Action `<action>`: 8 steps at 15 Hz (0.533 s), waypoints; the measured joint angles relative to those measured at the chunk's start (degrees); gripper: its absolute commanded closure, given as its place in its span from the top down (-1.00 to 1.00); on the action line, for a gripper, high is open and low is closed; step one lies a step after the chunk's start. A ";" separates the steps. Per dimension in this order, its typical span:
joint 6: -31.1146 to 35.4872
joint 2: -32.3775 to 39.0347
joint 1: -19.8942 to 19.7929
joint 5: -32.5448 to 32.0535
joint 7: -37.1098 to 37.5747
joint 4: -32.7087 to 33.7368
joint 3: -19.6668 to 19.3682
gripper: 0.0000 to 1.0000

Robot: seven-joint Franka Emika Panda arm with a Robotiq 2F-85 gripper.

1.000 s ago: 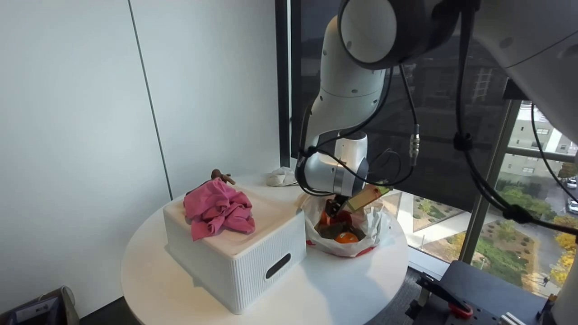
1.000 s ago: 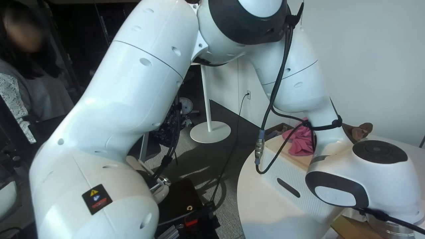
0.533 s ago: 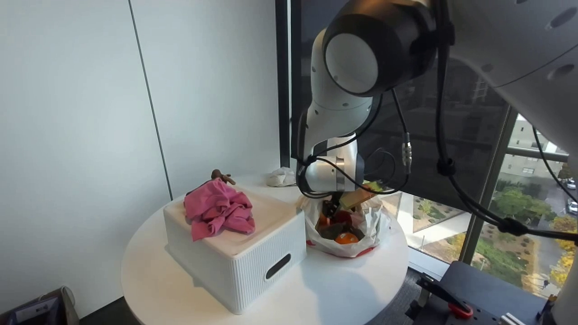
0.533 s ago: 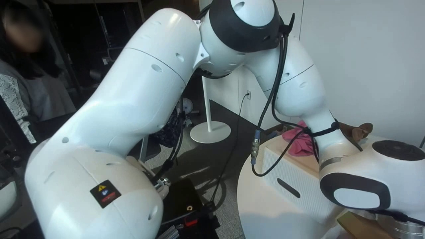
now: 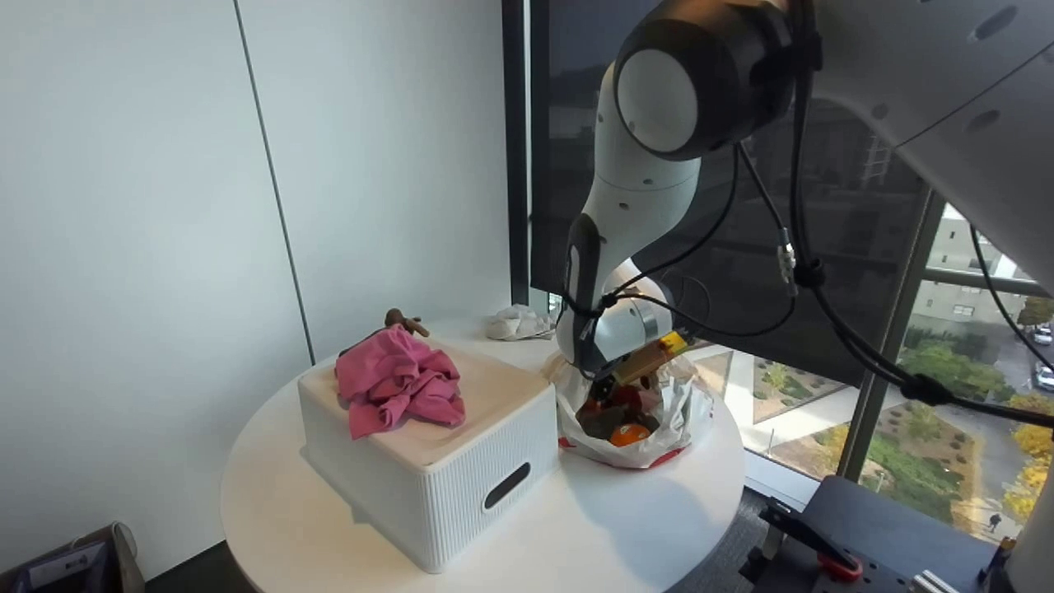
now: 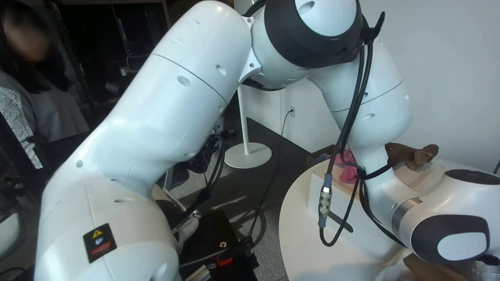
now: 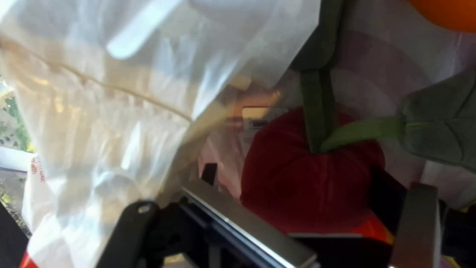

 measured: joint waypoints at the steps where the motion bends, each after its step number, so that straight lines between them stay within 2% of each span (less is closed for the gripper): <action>1: -0.03 -0.31 -1.44 -2.97 2.15 0.33 1.02 0.20; 4: -0.28 -1.31 -5.04 -8.82 6.41 1.04 3.71 -0.24; 8: -1.54 -2.57 -8.57 -12.51 9.07 1.78 6.32 -0.83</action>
